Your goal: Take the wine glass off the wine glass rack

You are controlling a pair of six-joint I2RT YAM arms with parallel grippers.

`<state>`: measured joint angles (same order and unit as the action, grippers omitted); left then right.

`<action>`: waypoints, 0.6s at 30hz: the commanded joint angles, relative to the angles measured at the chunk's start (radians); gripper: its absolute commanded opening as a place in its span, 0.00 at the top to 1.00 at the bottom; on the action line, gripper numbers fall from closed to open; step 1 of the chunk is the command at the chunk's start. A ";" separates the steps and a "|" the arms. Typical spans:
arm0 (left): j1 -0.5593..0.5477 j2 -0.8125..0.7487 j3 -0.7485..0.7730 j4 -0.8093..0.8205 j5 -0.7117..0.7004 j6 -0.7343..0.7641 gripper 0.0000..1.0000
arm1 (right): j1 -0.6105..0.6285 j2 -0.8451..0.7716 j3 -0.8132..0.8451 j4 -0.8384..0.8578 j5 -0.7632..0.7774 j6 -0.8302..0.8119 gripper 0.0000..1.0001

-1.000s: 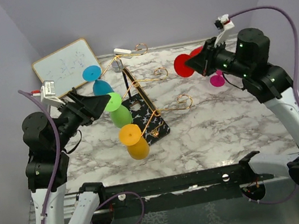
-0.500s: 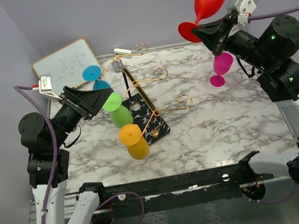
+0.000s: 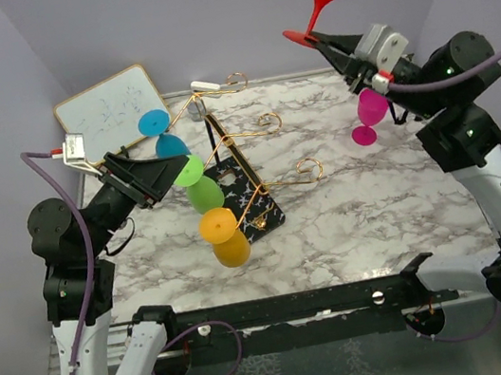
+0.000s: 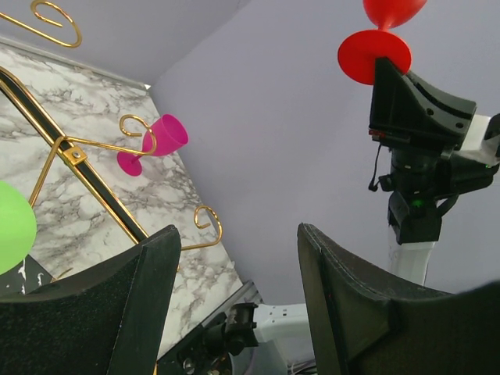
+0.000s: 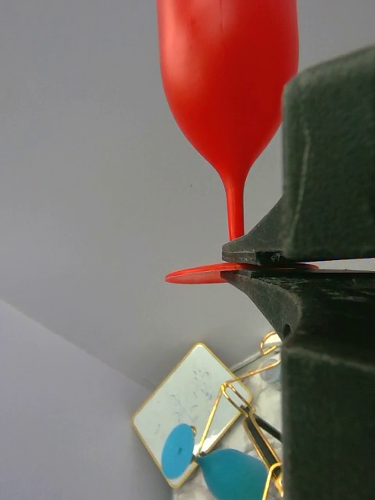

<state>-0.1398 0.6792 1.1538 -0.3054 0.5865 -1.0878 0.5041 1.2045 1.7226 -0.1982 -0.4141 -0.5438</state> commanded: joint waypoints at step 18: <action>-0.003 0.011 -0.036 0.165 0.039 -0.399 0.36 | 0.583 -0.061 -0.522 0.433 0.458 -0.500 0.99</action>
<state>-0.1398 0.6899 1.1393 -0.1894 0.5869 -1.3342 1.0454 1.1316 1.2339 0.0700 -0.0620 -0.9707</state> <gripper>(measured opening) 0.638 0.018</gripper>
